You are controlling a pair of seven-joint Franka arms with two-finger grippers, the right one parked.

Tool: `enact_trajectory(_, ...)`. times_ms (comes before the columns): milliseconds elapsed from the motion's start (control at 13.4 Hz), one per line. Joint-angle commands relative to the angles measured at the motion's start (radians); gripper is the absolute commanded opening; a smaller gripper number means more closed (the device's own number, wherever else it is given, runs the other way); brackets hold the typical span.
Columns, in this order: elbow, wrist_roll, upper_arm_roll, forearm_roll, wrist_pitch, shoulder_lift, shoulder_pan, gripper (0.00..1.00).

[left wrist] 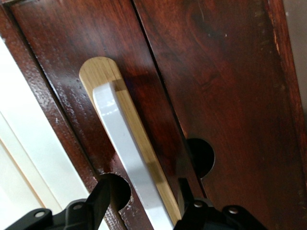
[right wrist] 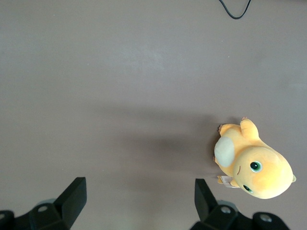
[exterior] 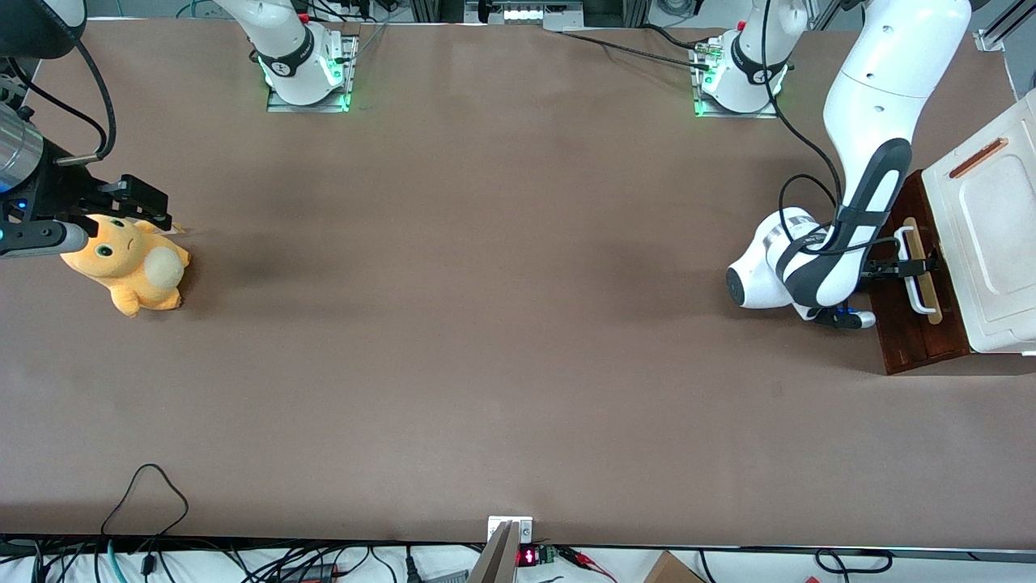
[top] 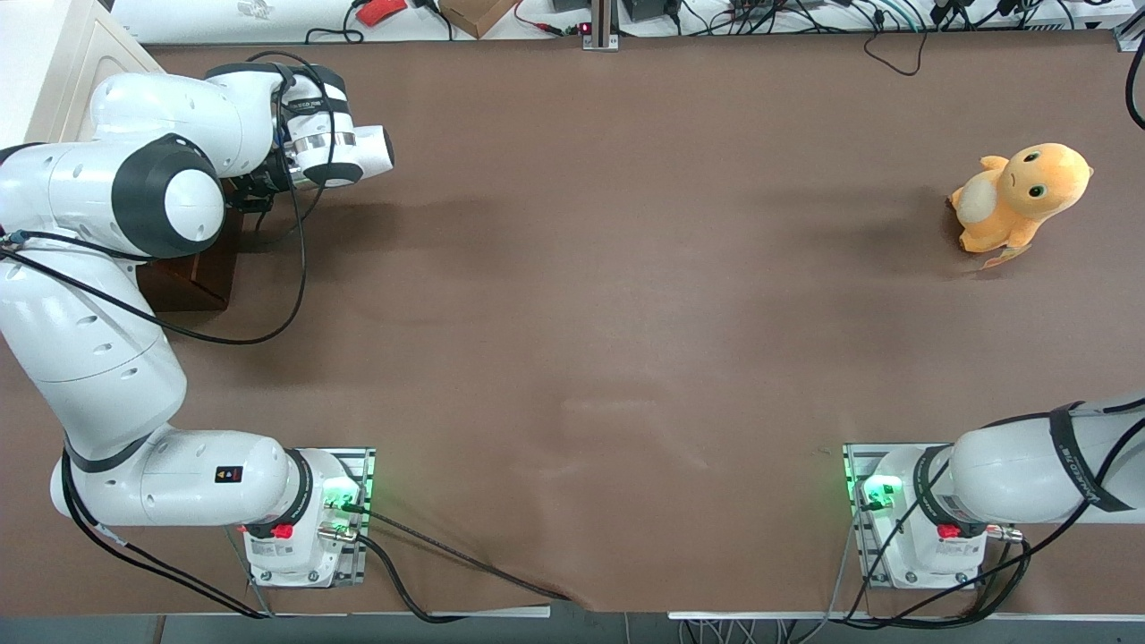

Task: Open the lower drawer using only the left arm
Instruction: 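Close the left gripper around the white drawer handle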

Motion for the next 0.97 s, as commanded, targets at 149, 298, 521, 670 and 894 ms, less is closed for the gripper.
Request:
enact_trajectory(149, 0.005, -0.005, -0.01, 0.019, -0.014, 0.017, 0.021, 0.53)
enact_trajectory(298, 0.005, -0.005, -0.01, 0.018, -0.014, 0.017, 0.024, 0.47)
enact_trajectory(521, 0.005, -0.003, -0.01, 0.019, -0.014, 0.017, 0.022, 0.43)
enact_trajectory(670, 0.007, 0.002, -0.01, 0.019, -0.012, 0.017, 0.022, 0.42)
enact_trajectory(894, 0.008, 0.002, -0.01, 0.019, -0.011, 0.017, 0.018, 0.41)
